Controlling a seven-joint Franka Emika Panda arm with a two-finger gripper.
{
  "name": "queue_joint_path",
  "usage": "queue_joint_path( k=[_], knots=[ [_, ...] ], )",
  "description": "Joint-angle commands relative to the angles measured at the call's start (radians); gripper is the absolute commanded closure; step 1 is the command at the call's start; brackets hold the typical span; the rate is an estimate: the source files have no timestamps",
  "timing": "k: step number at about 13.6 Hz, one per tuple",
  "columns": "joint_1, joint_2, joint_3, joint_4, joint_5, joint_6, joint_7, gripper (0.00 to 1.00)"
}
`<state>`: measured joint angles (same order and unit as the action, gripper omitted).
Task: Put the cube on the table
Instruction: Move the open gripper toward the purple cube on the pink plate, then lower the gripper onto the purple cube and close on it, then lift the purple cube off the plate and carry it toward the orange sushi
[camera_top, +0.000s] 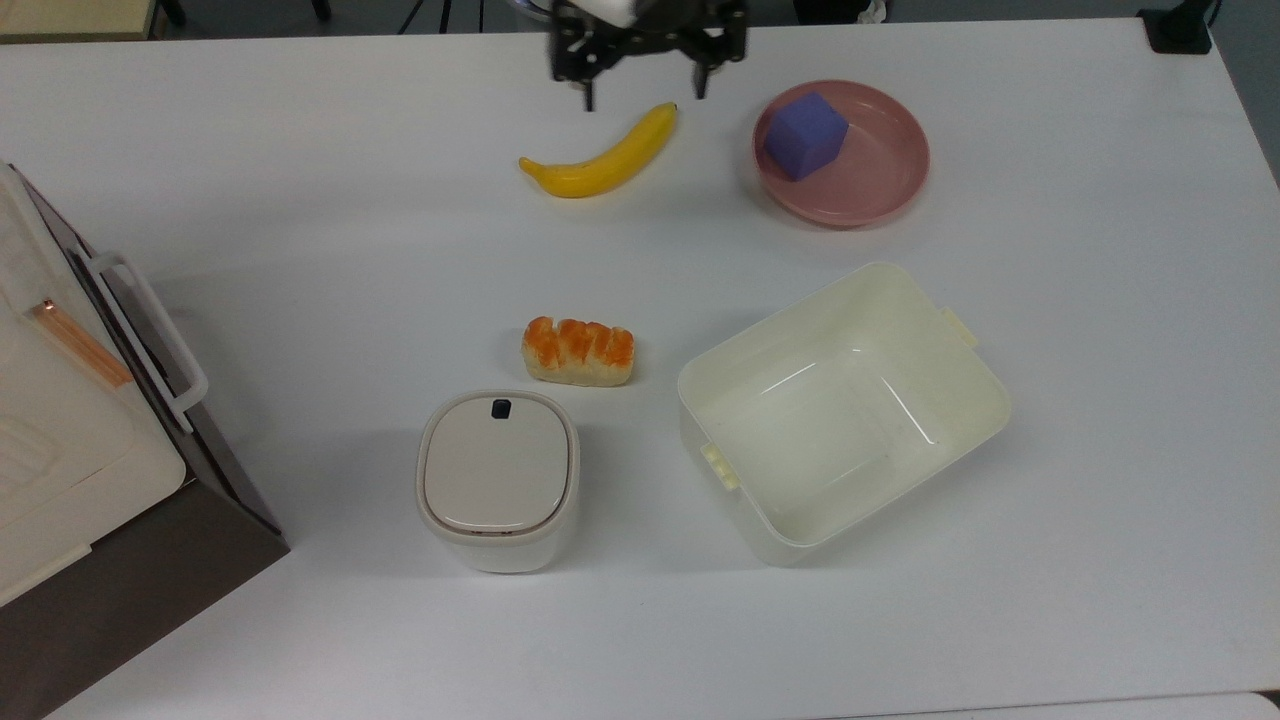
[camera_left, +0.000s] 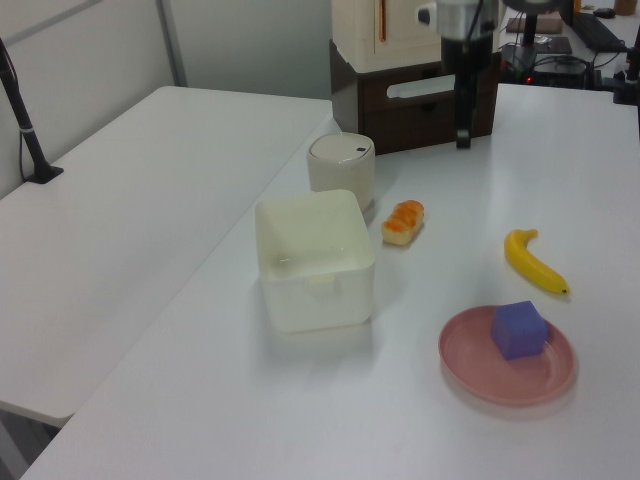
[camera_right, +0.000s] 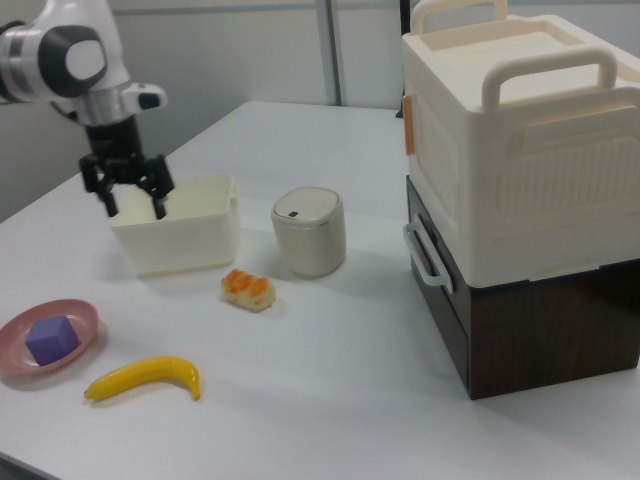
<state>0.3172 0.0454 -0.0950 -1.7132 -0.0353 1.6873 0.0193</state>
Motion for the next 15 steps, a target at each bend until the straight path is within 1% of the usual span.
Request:
queue_joint_path(
  k=[1,3,4,5,6,7,8,11,12,13,14,15],
  knots=[
    [0.167,-0.007,-0.014,-0.113,0.028,0.018,-0.015,0.0],
    [0.251,-0.002,-0.014,-0.193,0.028,0.076,-0.013,0.0],
    [0.282,-0.001,-0.014,-0.224,0.029,0.089,-0.013,0.0],
    [0.33,0.001,-0.014,-0.274,0.029,0.113,-0.013,0.0],
    [0.361,0.005,-0.014,-0.305,0.029,0.141,-0.013,0.0],
    [0.399,0.037,-0.014,-0.327,0.028,0.176,-0.01,0.0],
    [0.416,0.075,-0.014,-0.327,0.028,0.187,-0.006,0.0],
    [0.413,0.134,-0.015,-0.325,0.011,0.19,-0.005,0.0],
    [0.408,0.139,-0.015,-0.325,0.003,0.19,-0.005,0.1],
    [0.402,0.14,-0.015,-0.325,-0.003,0.19,-0.005,0.17],
    [0.389,0.142,-0.015,-0.324,-0.005,0.193,-0.007,0.39],
    [0.39,0.142,-0.015,-0.322,-0.003,0.207,-0.007,0.58]
  ],
)
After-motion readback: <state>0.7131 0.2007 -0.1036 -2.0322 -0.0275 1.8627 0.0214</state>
